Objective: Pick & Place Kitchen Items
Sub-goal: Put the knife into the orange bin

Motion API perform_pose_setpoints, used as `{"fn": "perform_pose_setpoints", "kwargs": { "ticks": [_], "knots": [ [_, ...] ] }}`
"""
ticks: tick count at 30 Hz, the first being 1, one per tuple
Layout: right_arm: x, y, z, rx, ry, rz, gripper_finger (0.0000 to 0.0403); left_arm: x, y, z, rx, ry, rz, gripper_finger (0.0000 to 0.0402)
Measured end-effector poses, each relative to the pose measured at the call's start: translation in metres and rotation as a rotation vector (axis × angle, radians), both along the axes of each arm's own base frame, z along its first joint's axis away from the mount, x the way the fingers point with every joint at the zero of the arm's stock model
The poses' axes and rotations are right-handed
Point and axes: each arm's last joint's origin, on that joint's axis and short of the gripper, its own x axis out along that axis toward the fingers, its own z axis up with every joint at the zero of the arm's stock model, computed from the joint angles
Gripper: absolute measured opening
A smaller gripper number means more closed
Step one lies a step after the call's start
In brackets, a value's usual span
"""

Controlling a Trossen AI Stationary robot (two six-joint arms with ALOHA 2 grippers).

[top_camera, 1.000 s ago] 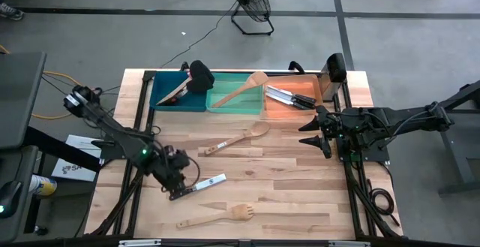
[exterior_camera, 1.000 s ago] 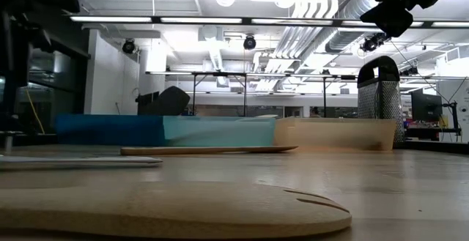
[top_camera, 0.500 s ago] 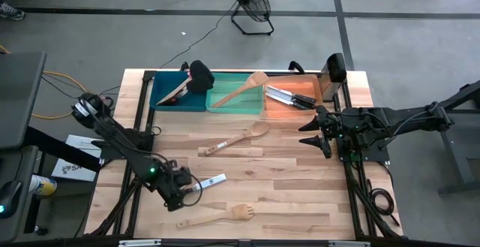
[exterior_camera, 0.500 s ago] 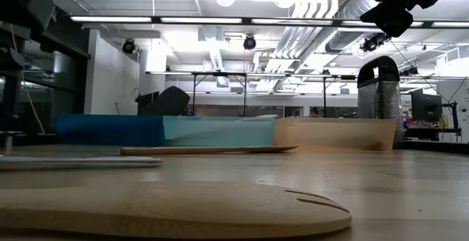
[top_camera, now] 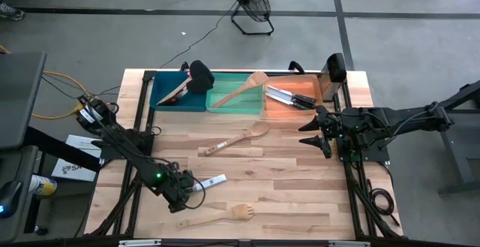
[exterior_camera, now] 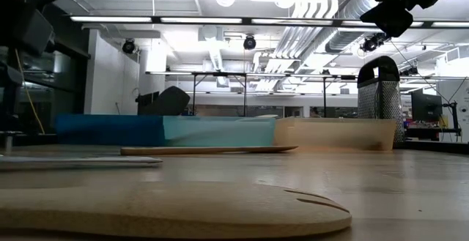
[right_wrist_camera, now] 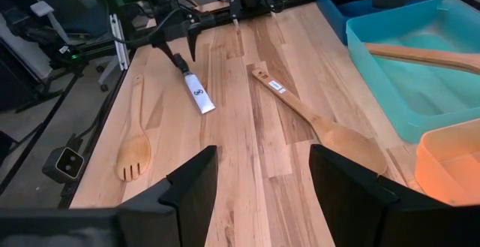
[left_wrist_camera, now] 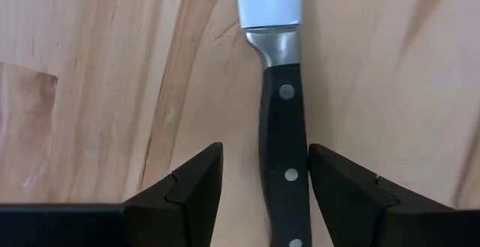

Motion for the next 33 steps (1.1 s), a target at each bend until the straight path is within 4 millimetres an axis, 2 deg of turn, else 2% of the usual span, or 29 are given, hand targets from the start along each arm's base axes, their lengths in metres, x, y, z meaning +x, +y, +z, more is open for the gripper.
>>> {"fn": "perform_pose_setpoints", "kwargs": {
  "ticks": [15,19,24,33],
  "knots": [
    [0.000,0.000,0.000,0.000,0.000,0.000,0.0203,0.005,-0.003,-0.017,0.071,0.021,-0.040,0.0187],
    [0.000,0.000,0.000,0.000,0.000,0.000,0.0203,0.004,-0.003,-0.018,0.082,0.021,-0.071,0.0154],
    [0.000,0.000,0.000,0.000,0.000,0.000,0.0203,0.004,-0.003,-0.018,0.085,0.018,-0.074,0.0086],
    [0.000,0.000,0.000,0.000,0.000,0.000,0.0203,0.008,-0.005,-0.017,0.062,-0.023,-0.025,0.0084]
  ]
}}
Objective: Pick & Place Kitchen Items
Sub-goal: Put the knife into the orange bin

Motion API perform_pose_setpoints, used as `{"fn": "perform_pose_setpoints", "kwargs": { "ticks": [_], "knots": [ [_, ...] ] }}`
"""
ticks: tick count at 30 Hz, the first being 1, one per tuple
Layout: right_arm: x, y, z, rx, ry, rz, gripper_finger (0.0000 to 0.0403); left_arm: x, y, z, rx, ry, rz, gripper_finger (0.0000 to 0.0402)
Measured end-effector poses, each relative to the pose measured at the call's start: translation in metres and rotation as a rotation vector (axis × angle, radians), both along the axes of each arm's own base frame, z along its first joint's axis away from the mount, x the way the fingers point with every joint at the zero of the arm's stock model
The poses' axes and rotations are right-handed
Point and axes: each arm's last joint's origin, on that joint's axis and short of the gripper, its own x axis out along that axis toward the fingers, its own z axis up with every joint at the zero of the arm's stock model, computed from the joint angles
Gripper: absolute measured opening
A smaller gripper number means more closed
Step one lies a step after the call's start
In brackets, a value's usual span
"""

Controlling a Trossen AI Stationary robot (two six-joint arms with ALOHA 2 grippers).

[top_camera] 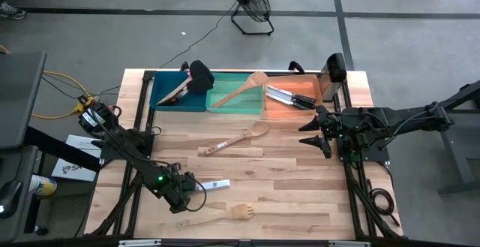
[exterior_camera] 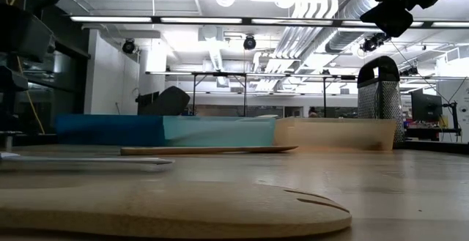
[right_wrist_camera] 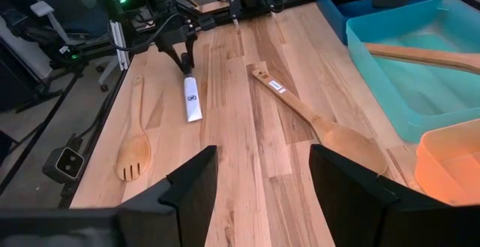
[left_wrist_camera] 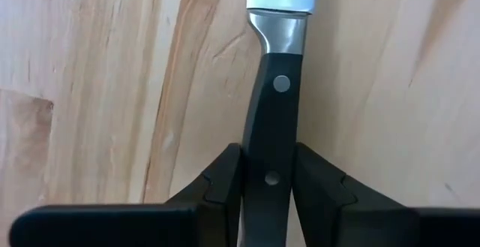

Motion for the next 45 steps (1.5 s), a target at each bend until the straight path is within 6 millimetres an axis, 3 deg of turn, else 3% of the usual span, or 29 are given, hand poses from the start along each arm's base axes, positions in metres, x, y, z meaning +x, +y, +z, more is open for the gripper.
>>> {"fn": "perform_pose_setpoints", "kwargs": {
  "ticks": [13,21,31,39,45],
  "knots": [
    [0.000,0.000,0.000,0.000,0.000,0.000,0.0203,0.024,-0.012,0.025,0.049,-0.284,0.089,0.0084],
    [0.000,0.000,0.000,0.000,0.000,0.000,0.0203,0.062,-0.004,0.052,0.057,-0.508,0.107,0.0084],
    [0.000,-0.001,0.000,-0.251,-0.010,0.082,0.0203,0.119,0.043,0.082,0.085,-0.802,0.071,0.0084],
    [0.000,-0.001,0.000,-0.256,-0.010,0.082,0.0203,0.152,0.099,0.109,0.059,-1.069,-0.002,0.0084],
    [0.001,-0.001,0.001,-0.168,-0.021,0.049,0.0203,0.162,0.145,0.120,0.032,-1.178,-0.038,0.0084]
  ]
}}
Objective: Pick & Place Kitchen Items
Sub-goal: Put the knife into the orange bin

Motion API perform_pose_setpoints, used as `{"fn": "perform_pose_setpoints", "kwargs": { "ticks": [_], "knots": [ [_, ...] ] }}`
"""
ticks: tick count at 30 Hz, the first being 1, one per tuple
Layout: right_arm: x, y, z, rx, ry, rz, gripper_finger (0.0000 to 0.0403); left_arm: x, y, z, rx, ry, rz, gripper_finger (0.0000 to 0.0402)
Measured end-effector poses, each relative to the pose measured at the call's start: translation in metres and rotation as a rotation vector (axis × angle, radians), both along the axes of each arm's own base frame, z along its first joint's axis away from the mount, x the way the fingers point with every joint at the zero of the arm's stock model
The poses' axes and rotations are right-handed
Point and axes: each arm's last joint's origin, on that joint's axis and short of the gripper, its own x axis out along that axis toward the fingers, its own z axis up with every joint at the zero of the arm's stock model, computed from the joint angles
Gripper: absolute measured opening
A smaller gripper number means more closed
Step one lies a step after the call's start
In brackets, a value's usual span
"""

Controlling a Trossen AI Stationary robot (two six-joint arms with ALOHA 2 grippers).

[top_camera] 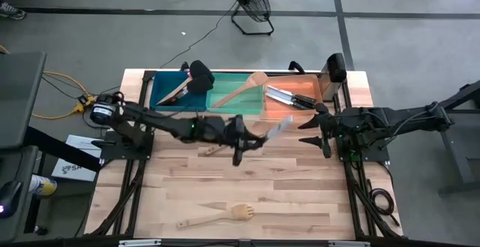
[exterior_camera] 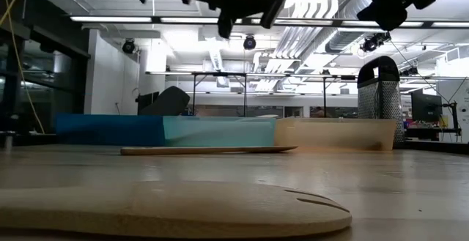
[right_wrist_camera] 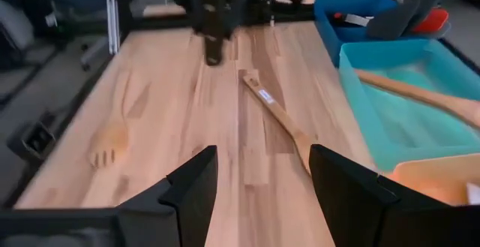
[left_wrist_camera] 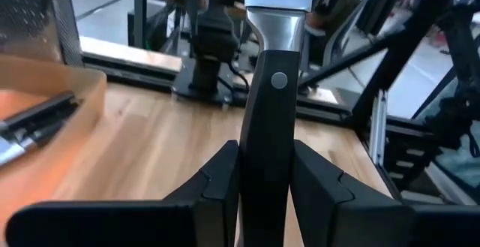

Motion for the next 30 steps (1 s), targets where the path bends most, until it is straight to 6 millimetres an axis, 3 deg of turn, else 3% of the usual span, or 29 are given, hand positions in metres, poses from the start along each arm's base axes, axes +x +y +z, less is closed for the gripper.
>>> {"fn": "perform_pose_setpoints", "kwargs": {
  "ticks": [8,13,20,30],
  "knots": [
    [0.003,0.000,0.009,0.243,-0.099,-0.107,0.0203,0.002,0.050,0.012,0.000,-0.124,-0.006,0.0084],
    [0.015,-0.002,0.012,0.178,-0.159,-0.203,0.0203,0.004,0.074,0.029,0.067,-0.183,-0.006,0.0084],
    [0.048,-0.001,0.003,-0.012,-0.152,-0.243,0.0203,0.006,0.101,0.059,0.177,-0.248,0.000,0.0084],
    [0.083,-0.010,0.013,-0.125,-0.385,-0.345,0.0203,0.002,0.121,0.069,0.210,-0.285,-0.050,0.0084]
  ]
}}
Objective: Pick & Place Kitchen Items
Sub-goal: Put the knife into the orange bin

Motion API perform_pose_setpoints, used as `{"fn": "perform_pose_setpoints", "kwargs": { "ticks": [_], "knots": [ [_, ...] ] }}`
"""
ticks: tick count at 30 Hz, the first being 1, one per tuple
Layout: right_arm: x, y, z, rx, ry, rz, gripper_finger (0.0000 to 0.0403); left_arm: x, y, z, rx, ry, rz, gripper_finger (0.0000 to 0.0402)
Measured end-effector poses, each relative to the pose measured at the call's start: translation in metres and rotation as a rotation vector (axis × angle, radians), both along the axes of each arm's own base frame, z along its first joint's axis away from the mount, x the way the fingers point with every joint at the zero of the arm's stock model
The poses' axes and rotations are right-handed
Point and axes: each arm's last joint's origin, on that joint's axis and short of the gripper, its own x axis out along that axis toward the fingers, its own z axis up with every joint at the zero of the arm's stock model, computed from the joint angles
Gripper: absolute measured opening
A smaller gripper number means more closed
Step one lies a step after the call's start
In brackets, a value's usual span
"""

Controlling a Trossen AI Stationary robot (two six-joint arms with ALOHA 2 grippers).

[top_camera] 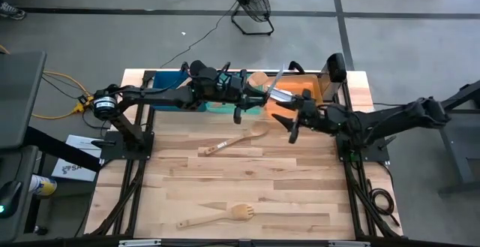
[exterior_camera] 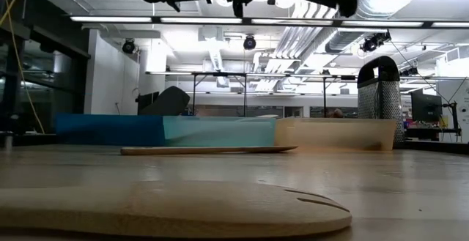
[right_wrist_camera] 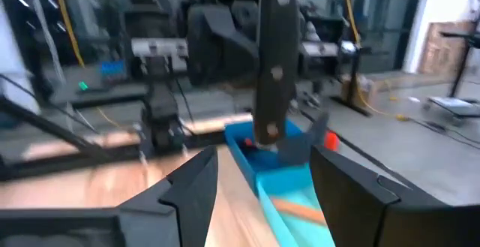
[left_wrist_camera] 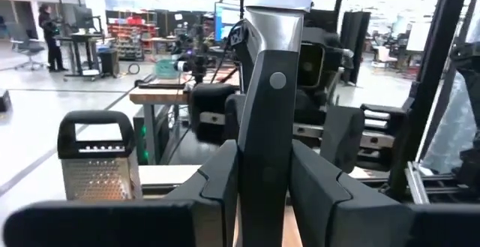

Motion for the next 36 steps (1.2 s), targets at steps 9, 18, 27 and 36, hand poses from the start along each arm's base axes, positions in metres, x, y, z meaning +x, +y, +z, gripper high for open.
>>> {"fn": "perform_pose_setpoints", "kwargs": {
  "ticks": [9,18,27,36],
  "knots": [
    [0.022,-0.028,-0.006,0.063,-0.111,0.042,0.0203,0.000,-0.001,0.001,0.009,-0.008,-0.041,0.0084],
    [0.031,-0.037,-0.011,0.074,-0.149,0.116,0.0203,-0.001,-0.001,0.001,0.009,-0.008,-0.043,0.0084],
    [0.038,-0.039,-0.019,0.097,-0.127,0.145,0.0203,0.000,0.001,-0.002,0.001,0.014,-0.024,0.0084],
    [0.038,-0.037,-0.012,0.106,-0.196,0.190,0.0203,0.000,0.001,-0.002,0.001,0.014,-0.028,0.0084]
  ]
}}
